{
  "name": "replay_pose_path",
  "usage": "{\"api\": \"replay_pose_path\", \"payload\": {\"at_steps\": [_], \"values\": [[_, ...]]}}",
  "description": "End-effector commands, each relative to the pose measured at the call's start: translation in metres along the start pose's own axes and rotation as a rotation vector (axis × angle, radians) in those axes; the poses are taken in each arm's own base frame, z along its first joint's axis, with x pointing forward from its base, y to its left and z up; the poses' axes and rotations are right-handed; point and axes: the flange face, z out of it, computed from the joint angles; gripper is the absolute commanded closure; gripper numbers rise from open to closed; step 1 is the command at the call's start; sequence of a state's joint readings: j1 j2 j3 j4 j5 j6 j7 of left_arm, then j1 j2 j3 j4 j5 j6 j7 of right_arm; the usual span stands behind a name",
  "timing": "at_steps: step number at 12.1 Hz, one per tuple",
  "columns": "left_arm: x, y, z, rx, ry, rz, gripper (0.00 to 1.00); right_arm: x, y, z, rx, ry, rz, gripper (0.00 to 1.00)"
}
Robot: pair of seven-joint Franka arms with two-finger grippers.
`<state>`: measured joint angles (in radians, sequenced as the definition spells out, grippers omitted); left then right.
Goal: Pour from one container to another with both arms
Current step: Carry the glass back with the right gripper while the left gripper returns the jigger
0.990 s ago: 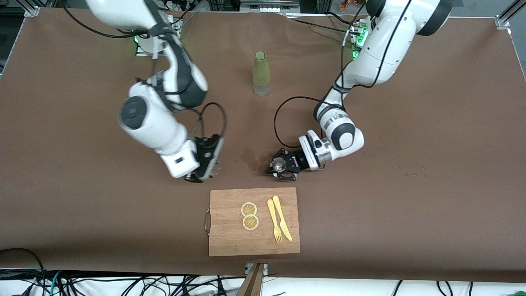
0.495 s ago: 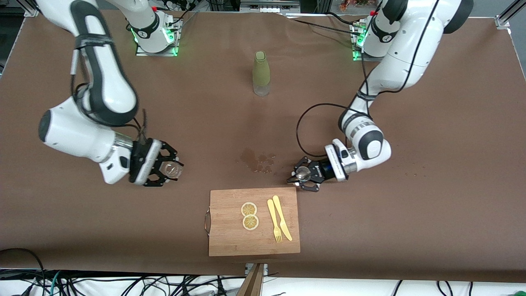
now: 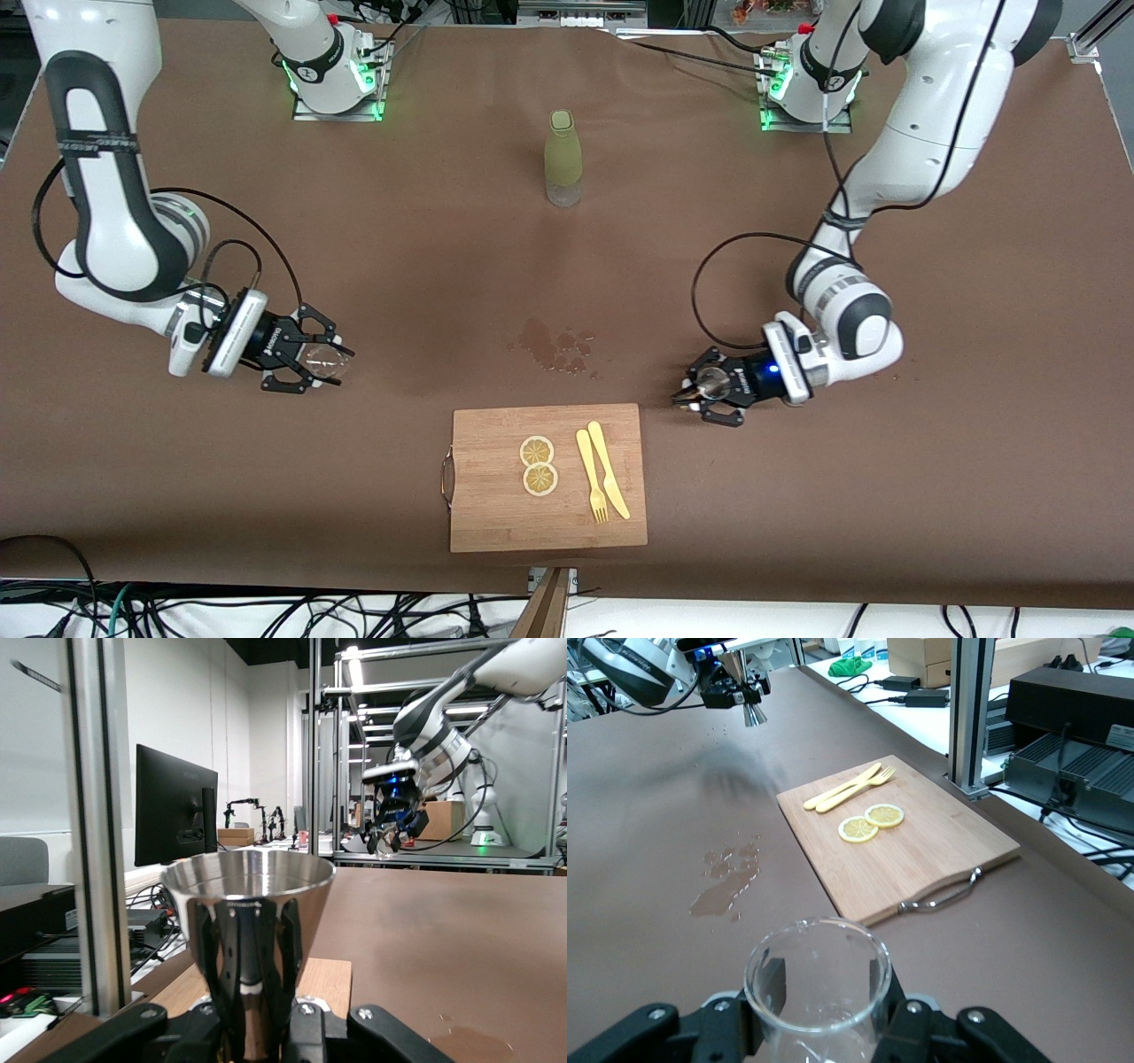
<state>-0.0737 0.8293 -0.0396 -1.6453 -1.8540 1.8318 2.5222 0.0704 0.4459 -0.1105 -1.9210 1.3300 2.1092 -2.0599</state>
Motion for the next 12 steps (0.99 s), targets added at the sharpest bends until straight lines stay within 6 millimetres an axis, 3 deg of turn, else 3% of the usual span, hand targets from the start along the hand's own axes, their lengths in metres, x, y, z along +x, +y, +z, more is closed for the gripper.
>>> {"api": "replay_pose_path", "payload": {"at_steps": [1, 4, 7, 9, 10, 12], "values": [[0.000, -0.007, -0.047, -0.040, 0.013, -0.015, 1.00, -0.036, -0.008, -0.023, -0.003, 0.045, -0.025, 0.90], [-0.019, -0.003, -0.116, -0.094, -0.005, -0.041, 1.00, -0.096, -0.001, -0.033, -0.011, 0.043, -0.074, 0.90], [-0.033, -0.004, -0.185, -0.099, -0.020, -0.067, 1.00, -0.138, 0.008, -0.040, -0.021, 0.045, -0.086, 0.90], [-0.039, -0.005, -0.226, -0.088, -0.041, -0.074, 1.00, -0.152, 0.017, -0.036, -0.001, 0.074, -0.104, 0.90], [-0.044, -0.004, -0.242, -0.088, -0.046, -0.079, 1.00, -0.153, 0.022, -0.036, -0.004, 0.074, -0.121, 0.90], [-0.049, 0.001, -0.268, -0.101, -0.049, -0.087, 1.00, -0.174, 0.032, -0.036, -0.011, 0.072, -0.121, 0.90]]}}
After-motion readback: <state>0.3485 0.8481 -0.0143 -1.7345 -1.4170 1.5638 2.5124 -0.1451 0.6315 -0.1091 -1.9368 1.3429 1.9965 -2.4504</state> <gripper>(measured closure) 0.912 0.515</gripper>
